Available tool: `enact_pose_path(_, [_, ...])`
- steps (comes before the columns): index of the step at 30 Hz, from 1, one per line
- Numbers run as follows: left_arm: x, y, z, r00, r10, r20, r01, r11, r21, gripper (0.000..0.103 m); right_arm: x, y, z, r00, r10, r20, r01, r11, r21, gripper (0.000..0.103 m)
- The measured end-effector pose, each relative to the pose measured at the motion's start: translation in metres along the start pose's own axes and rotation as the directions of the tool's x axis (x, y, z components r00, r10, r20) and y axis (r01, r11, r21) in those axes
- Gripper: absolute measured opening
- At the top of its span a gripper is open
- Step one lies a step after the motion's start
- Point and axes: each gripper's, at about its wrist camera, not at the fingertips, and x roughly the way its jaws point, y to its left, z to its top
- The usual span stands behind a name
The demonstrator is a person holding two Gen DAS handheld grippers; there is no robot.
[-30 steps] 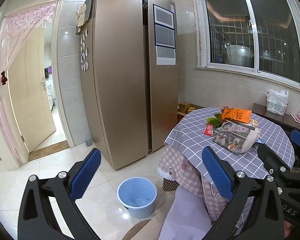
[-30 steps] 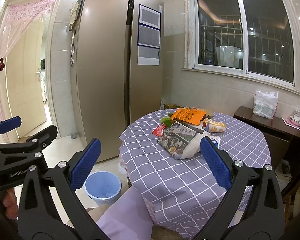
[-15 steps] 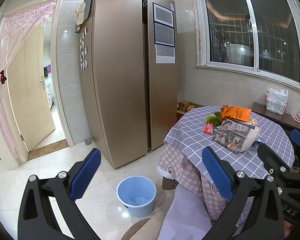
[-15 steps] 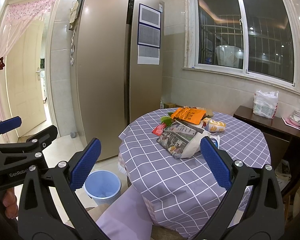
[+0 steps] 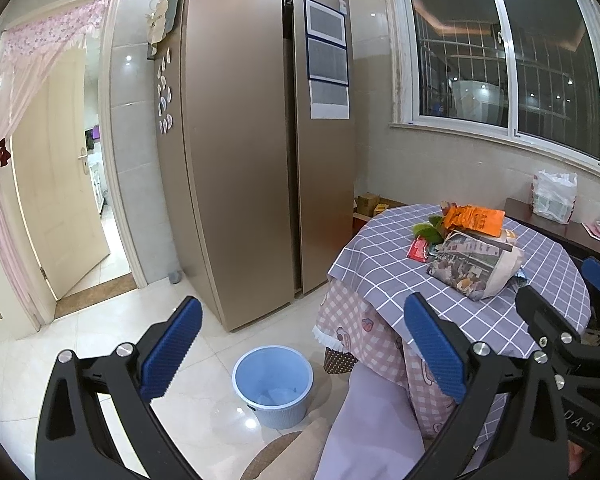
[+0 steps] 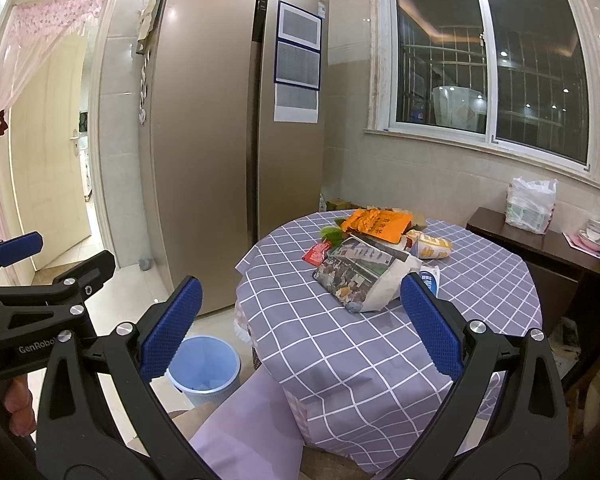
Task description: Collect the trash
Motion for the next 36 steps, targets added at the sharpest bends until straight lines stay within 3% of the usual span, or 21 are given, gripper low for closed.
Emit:
enact_pose_path(6, [0.012, -0.007, 0.001, 1.0, -0.006, -0.028, 0.006, 1.0, 0.002, 0.099, 0.009, -0.004, 0.0, 0.997, -0.025, -0.069, 0.025, 1.0, 0.002, 0.097])
enact_pose_path(7, [0.014, -0.008, 0.001, 0.999, -0.006, -0.031, 0.006, 1.0, 0.003, 0.099, 0.013, -0.005, 0.002, 0.992, -0.029, -0.124, 0.029, 1.0, -0.002, 0.097])
enact_pose_path(14, [0.037, -0.026, 0.003, 0.997, -0.03, -0.068, 0.031, 0.999, 0.019, 0.099, 0.027, -0.022, -0.007, 0.994, -0.044, -0.101, 0.055, 0.992, 0.116, 0.097])
enact_pose_path(19, [0.064, -0.049, 0.003, 0.99, -0.08, -0.119, 0.085, 0.996, 0.039, 0.099, 0.042, -0.038, -0.013, 0.987, -0.11, -0.115, 0.122, 0.986, 0.111, 0.097])
enact_pose_path(23, [0.085, -0.067, 0.004, 0.984, -0.104, -0.146, 0.114, 0.992, 0.062, 0.099, 0.057, -0.055, -0.016, 0.981, -0.13, -0.146, 0.149, 0.98, 0.129, 0.097])
enact_pose_path(31, [0.131, -0.093, 0.001, 0.974, -0.075, -0.214, 0.097, 0.991, 0.091, 0.099, 0.103, -0.077, -0.025, 0.958, -0.186, -0.217, 0.22, 0.965, 0.141, 0.097])
enact_pose_path(36, [0.161, -0.099, 0.003, 0.963, -0.08, -0.259, 0.103, 0.992, 0.077, 0.099, 0.134, -0.091, -0.028, 0.953, -0.144, -0.267, 0.197, 0.963, 0.183, 0.097])
